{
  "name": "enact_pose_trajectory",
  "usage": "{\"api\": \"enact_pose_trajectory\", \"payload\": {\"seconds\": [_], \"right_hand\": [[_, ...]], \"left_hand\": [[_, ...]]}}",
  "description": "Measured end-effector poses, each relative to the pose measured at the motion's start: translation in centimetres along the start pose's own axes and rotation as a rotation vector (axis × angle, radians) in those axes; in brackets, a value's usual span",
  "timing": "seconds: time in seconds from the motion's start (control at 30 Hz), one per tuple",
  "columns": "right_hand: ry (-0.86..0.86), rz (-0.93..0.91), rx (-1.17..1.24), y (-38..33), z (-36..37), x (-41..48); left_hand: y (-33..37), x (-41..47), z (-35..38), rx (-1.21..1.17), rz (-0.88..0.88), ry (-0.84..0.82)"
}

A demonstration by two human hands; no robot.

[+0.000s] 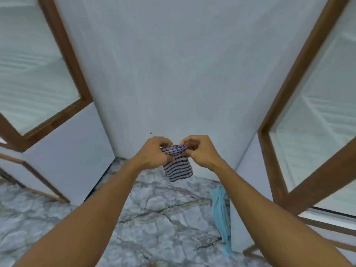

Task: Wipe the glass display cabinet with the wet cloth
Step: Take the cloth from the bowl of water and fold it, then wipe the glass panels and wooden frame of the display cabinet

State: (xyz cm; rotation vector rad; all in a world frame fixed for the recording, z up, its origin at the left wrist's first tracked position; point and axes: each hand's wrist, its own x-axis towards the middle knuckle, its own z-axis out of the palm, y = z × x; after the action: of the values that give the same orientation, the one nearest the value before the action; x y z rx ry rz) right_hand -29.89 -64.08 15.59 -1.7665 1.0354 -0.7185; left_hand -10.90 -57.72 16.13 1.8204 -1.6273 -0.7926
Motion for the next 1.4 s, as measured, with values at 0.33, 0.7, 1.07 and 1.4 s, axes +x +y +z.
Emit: {"api": "enact_pose_trajectory", "payload": {"seconds": [0.33, 0.7, 1.07, 1.4], "right_hand": [[0.595, 0.017, 0.003, -2.0, -17.2, 9.6], [1.189, -0.219, -0.574, -2.8, -35.5, 15.5], [1.535, -0.264, -1.451, -6.2, -46.7, 22.6], [1.827, -0.035, -1.956, -7.1, -51.2, 25.9]], "left_hand": [[13.2, 23.5, 1.1, -0.308, 0.417, -0.193], [31.6, 39.4, 9.2, -0.701, 0.726, -0.116], [46.4, 50.0, 11.9, -0.794, 1.099, 0.073], [50.9, 55.8, 18.4, -0.822, 1.468, 0.496]]}}
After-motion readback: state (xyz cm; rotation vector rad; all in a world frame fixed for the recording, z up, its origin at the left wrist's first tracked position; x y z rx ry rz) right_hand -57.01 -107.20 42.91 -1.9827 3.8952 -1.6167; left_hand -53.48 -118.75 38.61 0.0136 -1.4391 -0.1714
